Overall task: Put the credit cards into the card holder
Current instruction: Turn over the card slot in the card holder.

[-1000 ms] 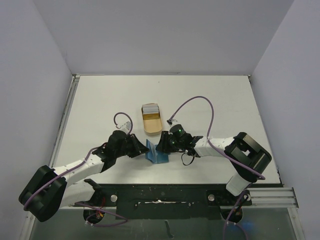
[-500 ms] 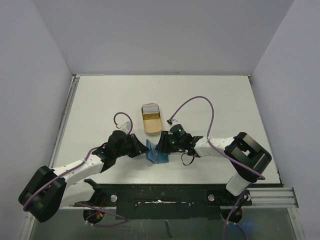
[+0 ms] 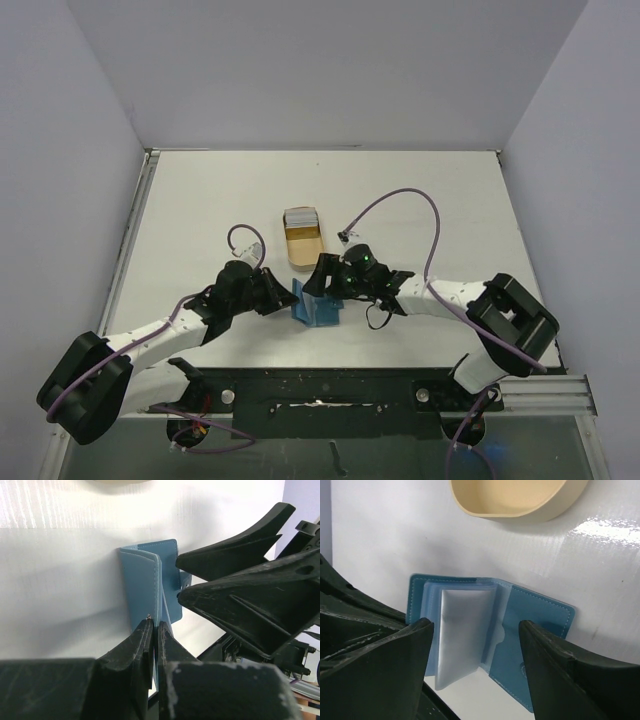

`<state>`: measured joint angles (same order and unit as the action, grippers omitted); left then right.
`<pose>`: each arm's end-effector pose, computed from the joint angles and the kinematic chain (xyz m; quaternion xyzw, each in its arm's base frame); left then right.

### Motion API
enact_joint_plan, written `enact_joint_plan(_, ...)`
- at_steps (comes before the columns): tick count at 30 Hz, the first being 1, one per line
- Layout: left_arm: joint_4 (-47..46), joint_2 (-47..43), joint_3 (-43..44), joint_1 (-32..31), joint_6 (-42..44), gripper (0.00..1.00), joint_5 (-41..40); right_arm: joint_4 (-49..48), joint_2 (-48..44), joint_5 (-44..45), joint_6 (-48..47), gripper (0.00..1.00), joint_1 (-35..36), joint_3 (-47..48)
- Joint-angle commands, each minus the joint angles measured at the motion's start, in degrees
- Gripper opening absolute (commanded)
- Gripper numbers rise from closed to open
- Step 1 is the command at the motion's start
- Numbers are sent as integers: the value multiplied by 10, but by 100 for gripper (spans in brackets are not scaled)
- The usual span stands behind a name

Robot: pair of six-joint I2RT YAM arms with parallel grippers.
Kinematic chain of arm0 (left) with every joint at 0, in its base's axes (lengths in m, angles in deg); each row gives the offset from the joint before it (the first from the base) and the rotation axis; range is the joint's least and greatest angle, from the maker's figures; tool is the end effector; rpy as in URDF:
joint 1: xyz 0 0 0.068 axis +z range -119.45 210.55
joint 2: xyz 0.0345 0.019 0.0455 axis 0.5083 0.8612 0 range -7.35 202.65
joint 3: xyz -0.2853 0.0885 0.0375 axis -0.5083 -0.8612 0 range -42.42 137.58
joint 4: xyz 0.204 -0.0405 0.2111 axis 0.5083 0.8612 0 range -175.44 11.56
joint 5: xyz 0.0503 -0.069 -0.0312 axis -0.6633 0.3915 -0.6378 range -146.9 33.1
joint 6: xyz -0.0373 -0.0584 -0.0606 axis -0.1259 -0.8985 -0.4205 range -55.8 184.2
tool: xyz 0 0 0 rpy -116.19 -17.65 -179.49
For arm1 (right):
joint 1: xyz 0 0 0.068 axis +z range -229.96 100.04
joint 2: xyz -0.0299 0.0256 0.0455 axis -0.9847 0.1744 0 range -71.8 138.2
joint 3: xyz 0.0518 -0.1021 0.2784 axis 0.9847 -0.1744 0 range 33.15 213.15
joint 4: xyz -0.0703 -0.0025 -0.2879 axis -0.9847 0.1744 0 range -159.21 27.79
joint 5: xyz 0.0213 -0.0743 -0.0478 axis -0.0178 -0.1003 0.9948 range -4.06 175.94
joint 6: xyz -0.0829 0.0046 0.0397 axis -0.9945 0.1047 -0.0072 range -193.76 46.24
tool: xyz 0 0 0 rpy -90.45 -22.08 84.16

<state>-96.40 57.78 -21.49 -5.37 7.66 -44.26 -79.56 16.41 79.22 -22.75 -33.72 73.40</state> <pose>0.2081 -0.1731 0.1410 -0.1050 0.8697 -0.4081 0.2569 0.2475 0.2723 0.1420 0.0114 0.8960 0.3655 0.2519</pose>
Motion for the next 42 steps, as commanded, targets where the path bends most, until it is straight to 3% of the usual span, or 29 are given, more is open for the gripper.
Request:
enact_joint_plan(1,-45,-8,3,0,6,0,6,-40,-17,-11,19,70,6,12)
enact_joint_plan(10,-51,-19,-6,-1,5,0,8,-54,39,-48,23,69,13,35)
enact_joint_plan(26,-38,-35,-5,2,13,0,5,-38,72,-14,30,63,18,17)
enact_joint_plan(42,-45,-47,-17,2,4,12,5,-19,68,7,20,62,22,7)
